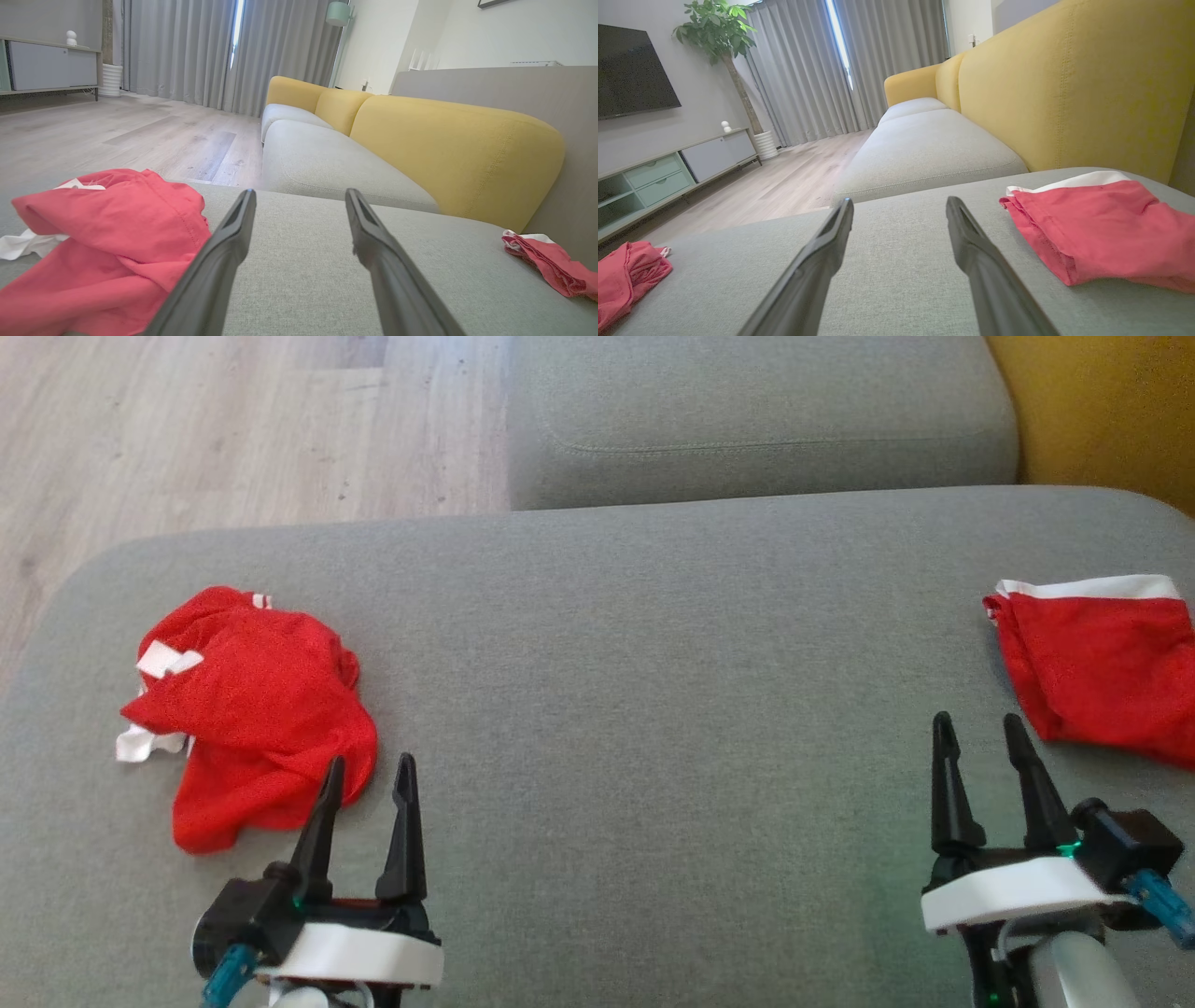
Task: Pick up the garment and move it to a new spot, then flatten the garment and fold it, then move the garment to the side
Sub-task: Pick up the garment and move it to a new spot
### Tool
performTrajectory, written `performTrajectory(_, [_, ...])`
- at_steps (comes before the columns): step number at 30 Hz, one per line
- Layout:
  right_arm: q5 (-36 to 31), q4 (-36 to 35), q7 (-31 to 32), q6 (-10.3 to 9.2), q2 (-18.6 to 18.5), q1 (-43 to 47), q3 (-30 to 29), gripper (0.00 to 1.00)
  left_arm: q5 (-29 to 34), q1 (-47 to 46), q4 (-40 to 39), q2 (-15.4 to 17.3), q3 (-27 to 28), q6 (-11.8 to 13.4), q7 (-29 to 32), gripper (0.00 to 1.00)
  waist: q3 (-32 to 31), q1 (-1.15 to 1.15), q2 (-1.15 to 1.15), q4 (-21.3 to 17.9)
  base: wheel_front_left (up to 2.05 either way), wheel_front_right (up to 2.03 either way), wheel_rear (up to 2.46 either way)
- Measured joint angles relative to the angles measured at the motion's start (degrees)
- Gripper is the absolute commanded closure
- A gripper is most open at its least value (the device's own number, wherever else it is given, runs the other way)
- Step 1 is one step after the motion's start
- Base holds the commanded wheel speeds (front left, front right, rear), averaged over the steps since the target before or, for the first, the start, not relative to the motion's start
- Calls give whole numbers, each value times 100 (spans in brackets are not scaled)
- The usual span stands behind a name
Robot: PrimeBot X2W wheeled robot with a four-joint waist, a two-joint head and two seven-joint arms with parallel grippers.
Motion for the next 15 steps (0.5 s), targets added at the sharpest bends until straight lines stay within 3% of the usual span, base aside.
performTrajectory(6, [-59, 47, 0, 0, 1, 12, 226, 0, 10, -9, -18, 0, 76, 21, 0, 0, -25, 0, 0, 252, 0, 0, 0])
performTrajectory(15, [53, 172, 0, 0, 1, 46, 769, 0, 174, 4, -16, 2, 353, 62, 0, 0, -143, 0, 0, 939, 0, 0, 0])
